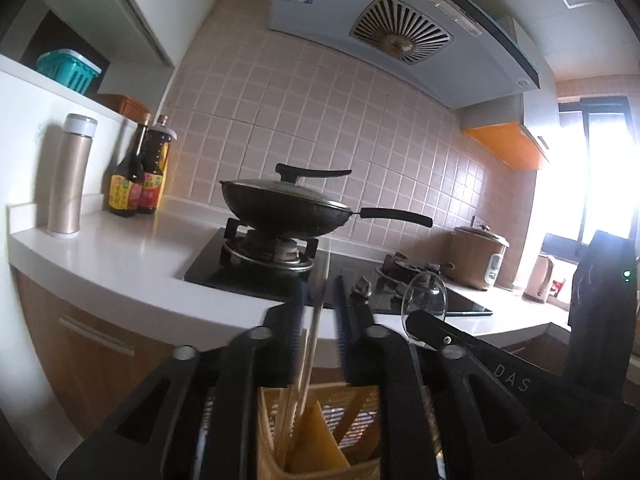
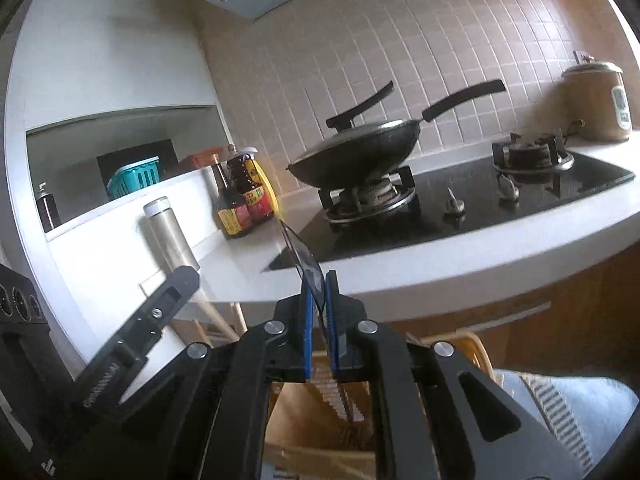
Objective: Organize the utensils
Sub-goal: 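Carry both utensils over the tan caddy and open both tools to drop them in, then move both open tools back down toward the remaining utensils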
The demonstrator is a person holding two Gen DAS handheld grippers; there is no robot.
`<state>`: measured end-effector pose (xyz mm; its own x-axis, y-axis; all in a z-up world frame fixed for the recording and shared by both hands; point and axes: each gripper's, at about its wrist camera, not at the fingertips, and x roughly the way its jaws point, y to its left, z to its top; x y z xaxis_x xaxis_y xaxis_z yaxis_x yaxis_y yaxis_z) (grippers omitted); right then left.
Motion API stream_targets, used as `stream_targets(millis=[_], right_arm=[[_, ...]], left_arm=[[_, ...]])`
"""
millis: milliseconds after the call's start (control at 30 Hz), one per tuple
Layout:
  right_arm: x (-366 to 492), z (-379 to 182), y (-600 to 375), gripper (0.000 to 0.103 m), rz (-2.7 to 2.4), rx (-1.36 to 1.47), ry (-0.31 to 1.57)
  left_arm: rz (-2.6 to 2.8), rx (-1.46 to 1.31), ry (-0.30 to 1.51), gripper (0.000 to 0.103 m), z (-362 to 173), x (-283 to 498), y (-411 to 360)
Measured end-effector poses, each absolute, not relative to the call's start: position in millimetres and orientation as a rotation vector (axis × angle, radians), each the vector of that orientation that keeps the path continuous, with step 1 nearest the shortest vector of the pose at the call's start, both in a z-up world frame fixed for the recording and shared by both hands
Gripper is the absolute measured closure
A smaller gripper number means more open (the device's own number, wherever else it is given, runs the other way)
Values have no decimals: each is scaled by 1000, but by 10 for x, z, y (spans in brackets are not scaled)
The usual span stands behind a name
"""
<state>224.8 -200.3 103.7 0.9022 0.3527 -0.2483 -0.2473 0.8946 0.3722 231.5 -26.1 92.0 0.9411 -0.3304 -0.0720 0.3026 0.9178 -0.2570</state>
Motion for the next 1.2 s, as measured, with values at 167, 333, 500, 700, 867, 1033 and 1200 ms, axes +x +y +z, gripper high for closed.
stream_targets(millis=[167, 333, 500, 700, 867, 1033, 1200], right_arm=[[2059, 1071, -2069, 91, 323, 351, 345], [1747, 1190, -2108, 67, 306, 327, 365], [1463, 1320, -2201, 67, 320, 347, 452], [1233, 1352, -2174, 67, 280, 223, 701], [1226, 982, -2187, 58, 290, 154, 953], [1256, 442, -2263, 58, 304, 194, 1163], [1291, -12, -2258, 68, 302, 196, 1290]], left_arm=[[-325, -236, 136, 77, 939, 2141, -181], [-345, -279, 184, 76, 1025, 1943, 18], [-362, -311, 189, 74, 1152, 1595, 219], [-419, -266, 239, 66, 1351, 1239, 238], [-576, -210, 465, 65, 1192, 1309, 25], [-570, -163, 732, 65, 690, 1604, -198], [-556, -191, 1017, 67, -11, 2055, -392]])
